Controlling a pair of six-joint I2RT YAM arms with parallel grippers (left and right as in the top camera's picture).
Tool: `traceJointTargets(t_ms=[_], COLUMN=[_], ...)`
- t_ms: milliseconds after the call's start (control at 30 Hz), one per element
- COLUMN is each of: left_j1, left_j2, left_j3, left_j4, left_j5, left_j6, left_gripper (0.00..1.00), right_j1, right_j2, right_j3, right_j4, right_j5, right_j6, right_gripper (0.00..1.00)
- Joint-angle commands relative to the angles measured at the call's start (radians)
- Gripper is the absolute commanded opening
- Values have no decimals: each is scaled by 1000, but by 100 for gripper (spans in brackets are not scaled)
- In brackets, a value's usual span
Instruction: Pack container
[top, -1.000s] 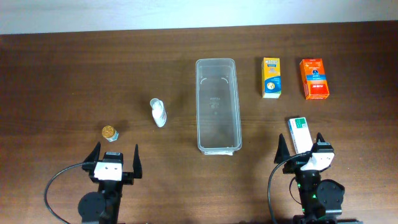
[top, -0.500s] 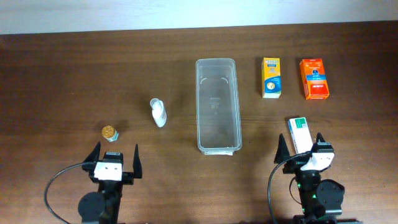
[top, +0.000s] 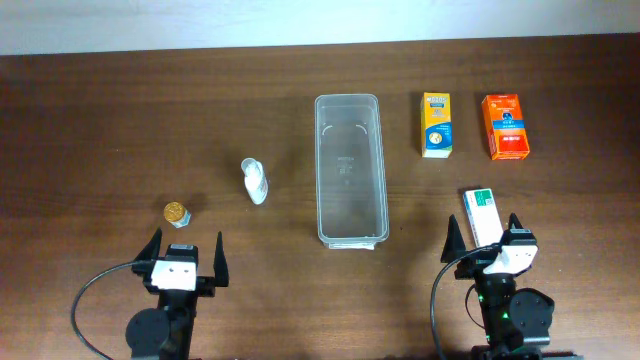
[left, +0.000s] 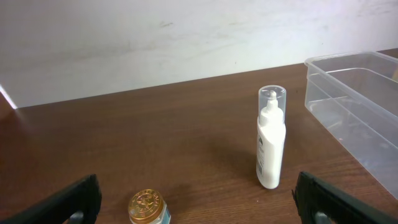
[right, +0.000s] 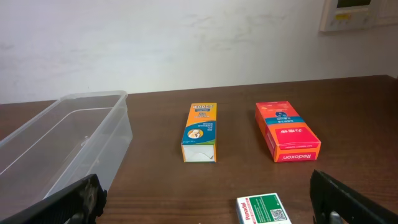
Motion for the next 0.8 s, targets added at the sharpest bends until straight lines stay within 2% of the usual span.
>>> traceJointTargets(t_ms=[0, 233, 500, 767], left_j1=[5, 5, 5, 5], left_j2=[-6, -6, -6, -6], left_j3=[-14, -14, -14, -14], left_j4=[0, 0, 0, 0], left_j5=[4, 4, 4, 4], left_j6=[16, 16, 16, 16], left_gripper=[99, 99, 99, 99], right_j1=[5, 5, 5, 4], right_j2=[-10, -10, -10, -5], right_j3=[-5, -5, -5, 53], right_j4=[-5, 3, 86, 242], right_j5=[-13, -47, -51, -9], right_j6=[2, 71, 172, 95], right_gripper=[98, 98, 98, 98])
